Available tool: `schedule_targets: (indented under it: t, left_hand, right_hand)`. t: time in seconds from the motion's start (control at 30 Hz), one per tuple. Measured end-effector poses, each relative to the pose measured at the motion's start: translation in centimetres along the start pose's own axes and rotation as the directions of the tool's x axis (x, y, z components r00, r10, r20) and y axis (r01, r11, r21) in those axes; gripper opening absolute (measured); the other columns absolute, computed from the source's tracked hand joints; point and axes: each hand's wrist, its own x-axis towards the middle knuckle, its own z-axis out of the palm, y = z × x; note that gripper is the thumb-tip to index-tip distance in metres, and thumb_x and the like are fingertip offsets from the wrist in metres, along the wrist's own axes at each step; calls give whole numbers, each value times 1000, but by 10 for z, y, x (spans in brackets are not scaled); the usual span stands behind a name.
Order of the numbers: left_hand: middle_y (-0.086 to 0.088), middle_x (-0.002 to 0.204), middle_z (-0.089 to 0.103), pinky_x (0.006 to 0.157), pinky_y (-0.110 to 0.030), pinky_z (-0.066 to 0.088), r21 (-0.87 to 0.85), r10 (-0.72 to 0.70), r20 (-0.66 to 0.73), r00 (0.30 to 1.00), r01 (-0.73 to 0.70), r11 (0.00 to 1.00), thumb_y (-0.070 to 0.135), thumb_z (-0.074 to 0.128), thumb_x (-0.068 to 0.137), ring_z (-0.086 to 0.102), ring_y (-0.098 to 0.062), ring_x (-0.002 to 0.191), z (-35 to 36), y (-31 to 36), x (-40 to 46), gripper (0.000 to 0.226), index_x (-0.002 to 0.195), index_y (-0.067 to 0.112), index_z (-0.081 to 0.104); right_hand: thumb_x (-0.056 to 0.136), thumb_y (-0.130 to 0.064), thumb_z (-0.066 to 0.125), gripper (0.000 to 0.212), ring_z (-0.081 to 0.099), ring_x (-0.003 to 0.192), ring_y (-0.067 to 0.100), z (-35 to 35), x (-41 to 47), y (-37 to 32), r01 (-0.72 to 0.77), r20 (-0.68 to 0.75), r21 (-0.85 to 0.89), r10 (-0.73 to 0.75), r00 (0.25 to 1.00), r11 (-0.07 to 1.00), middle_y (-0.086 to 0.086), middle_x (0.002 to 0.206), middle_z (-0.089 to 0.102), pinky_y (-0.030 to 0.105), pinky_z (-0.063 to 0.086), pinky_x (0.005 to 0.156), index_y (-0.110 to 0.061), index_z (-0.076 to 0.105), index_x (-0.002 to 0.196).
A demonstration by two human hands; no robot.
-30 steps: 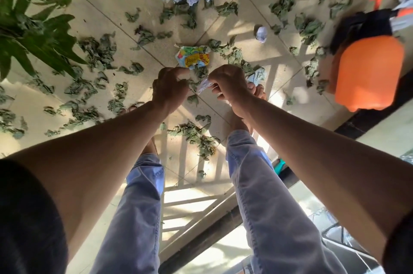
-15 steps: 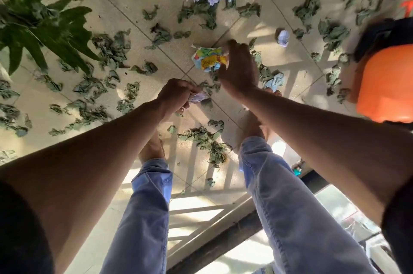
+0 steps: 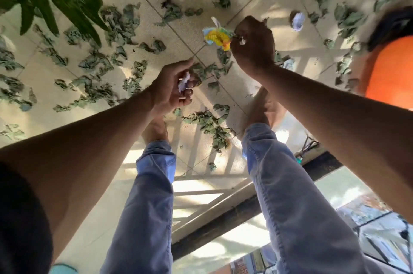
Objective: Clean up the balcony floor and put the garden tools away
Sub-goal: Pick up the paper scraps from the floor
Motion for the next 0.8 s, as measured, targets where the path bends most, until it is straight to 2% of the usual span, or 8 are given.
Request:
schedule_targets:
  t: [0.13, 0.23, 0.33, 0.4, 0.5, 0.57, 0.67, 0.8]
  left_hand:
    - [5, 64, 41, 62, -26, 37, -115, -35, -103, 994, 23, 993, 42, 60, 98, 35, -14, 60, 19, 5, 4, 39, 67, 25, 43]
    - [5, 65, 56, 73, -29, 52, -160, -36, -139, 990, 14, 987, 39, 51, 102, 52, -15, 67, 26, 9, 9, 33, 72, 24, 55]
    - [-2, 92, 78, 83, -34, 62, -174, 54, -38, 998, -59, 983, 37, 44, 101, 74, -18, 87, 42, 13, 3, 48, 78, 20, 82]
    - [-6, 95, 79, 81, -37, 63, -187, 85, 43, 995, -75, 979, 43, 45, 95, 76, -21, 86, 55, 17, 1, 50, 79, 17, 84]
    - [-9, 93, 72, 96, -46, 52, -166, 55, 46, 997, -46, 985, 66, 45, 96, 70, -26, 87, 64, 15, 5, 59, 94, 15, 76]
    - [-6, 87, 67, 91, -48, 53, -81, 53, 23, 998, -51, 995, 69, 55, 91, 68, -25, 84, 65, 9, 11, 55, 90, 17, 69]
    - [-4, 84, 70, 75, -41, 57, 48, 63, -98, 993, -58, 997, 56, 61, 97, 72, -21, 76, 71, 0, 19, 41, 78, 20, 63]
    - [-14, 102, 75, 63, -39, 62, -34, 93, -242, 966, -105, 994, 46, 65, 98, 75, -32, 94, 77, -4, 26, 36, 103, 11, 65]
  right_hand:
    - [76, -19, 73, 10, 67, 73, 14, -24, -28, -13, -258, 170, 351, 210, 963, 900, -3, 78, 70, 28, 50, 65, -16, 70, 85]
    - [78, -9, 75, 11, 67, 69, 17, -33, -47, -21, -388, 330, 541, 237, 914, 746, 11, 80, 74, 30, 50, 59, -14, 68, 85]
    - [78, -15, 74, 8, 72, 71, 23, -21, -63, -25, -365, 376, 457, 196, 906, 811, 13, 77, 75, 41, 59, 63, -9, 71, 83]
    - [77, -24, 74, 13, 74, 75, 23, -10, -73, -29, -331, 411, 359, 170, 895, 872, 7, 76, 76, 46, 61, 68, -12, 75, 81]
    - [84, -40, 75, 26, 74, 79, 21, 2, -81, -32, -403, 431, 291, 257, 865, 867, 4, 78, 77, 33, 57, 65, -15, 80, 85]
    - [85, -38, 76, 23, 74, 82, 20, 9, -86, -31, -482, 438, 282, 335, 834, 830, 6, 82, 78, 32, 58, 69, -15, 81, 88]
    - [78, -31, 82, 13, 76, 83, 20, 4, -90, -27, -549, 504, 364, 336, 795, 753, 5, 86, 79, 42, 63, 81, -22, 81, 88]
    - [74, -33, 71, 25, 69, 99, 15, -4, -88, 6, -538, 431, 261, 402, 808, 801, -5, 102, 76, 39, 55, 89, -32, 76, 98]
